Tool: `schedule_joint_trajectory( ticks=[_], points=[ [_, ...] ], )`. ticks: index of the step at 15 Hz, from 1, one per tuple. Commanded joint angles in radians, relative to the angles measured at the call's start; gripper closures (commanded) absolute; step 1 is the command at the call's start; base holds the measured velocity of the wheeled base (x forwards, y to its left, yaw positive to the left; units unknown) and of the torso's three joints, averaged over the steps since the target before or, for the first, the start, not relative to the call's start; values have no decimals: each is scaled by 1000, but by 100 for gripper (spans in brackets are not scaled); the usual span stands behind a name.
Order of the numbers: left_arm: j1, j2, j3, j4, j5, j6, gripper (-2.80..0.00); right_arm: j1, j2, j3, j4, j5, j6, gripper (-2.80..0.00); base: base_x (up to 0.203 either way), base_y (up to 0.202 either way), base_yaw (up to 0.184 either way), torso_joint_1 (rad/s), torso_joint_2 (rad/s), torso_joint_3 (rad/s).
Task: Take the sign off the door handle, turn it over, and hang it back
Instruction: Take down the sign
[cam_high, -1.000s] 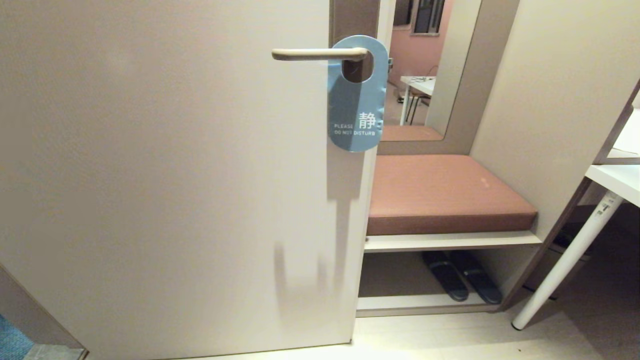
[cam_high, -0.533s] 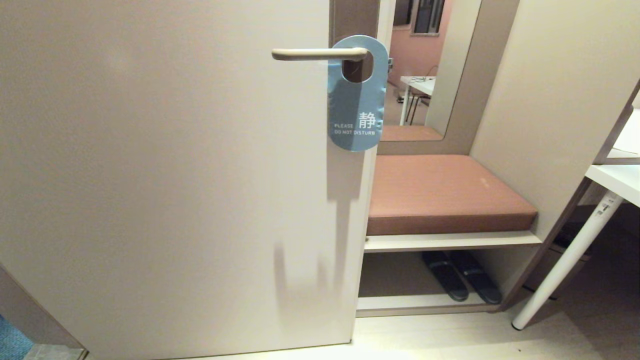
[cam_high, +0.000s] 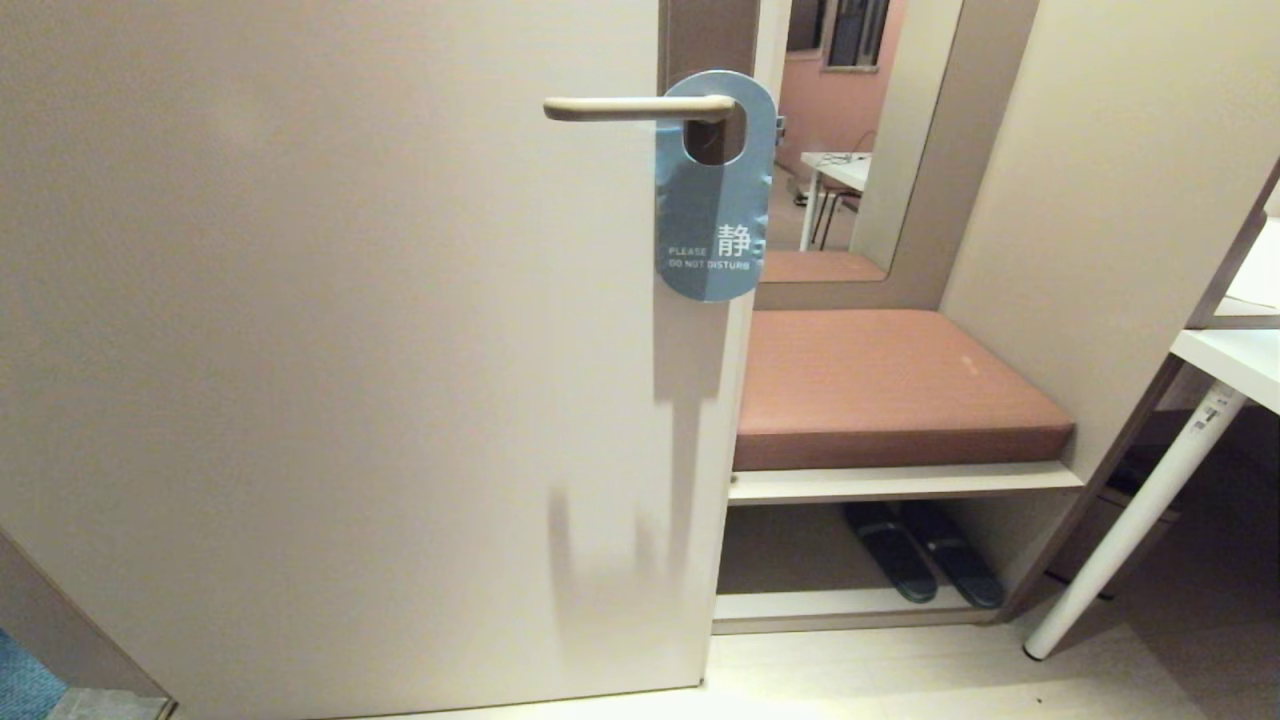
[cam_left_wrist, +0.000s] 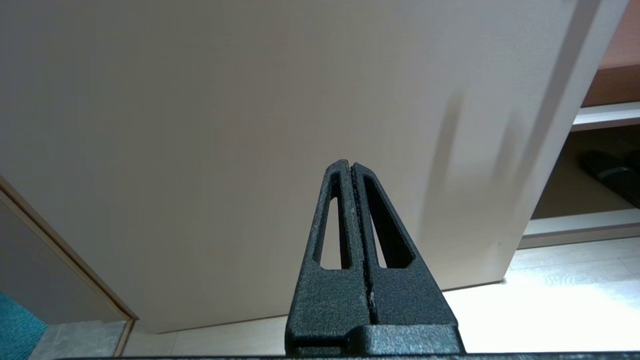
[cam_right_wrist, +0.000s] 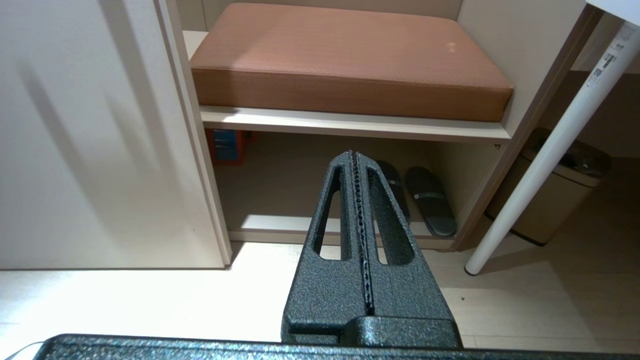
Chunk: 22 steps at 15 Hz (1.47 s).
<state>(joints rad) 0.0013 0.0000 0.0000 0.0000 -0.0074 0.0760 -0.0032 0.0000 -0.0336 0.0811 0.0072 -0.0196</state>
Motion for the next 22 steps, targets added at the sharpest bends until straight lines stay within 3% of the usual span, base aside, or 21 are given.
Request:
schedule_joint_trajectory(
  ticks=[1,14,17,22],
  points=[
    [0,2,0,0,0,1,0,0,0,0,0,1,1,0,0,0,0,0,0,0],
    [0,2,0,0,0,1,0,1,32,-102,12,17,4,0,0,0,0,0,0,0],
    [0,0,0,0,0,1,0,3,146,-177,3,17,4,0,0,0,0,0,0,0],
    [0,0,0,0,0,1,0,4,440,-425,-9,15,-1,0,0,0,0,0,0,0]
  ],
)
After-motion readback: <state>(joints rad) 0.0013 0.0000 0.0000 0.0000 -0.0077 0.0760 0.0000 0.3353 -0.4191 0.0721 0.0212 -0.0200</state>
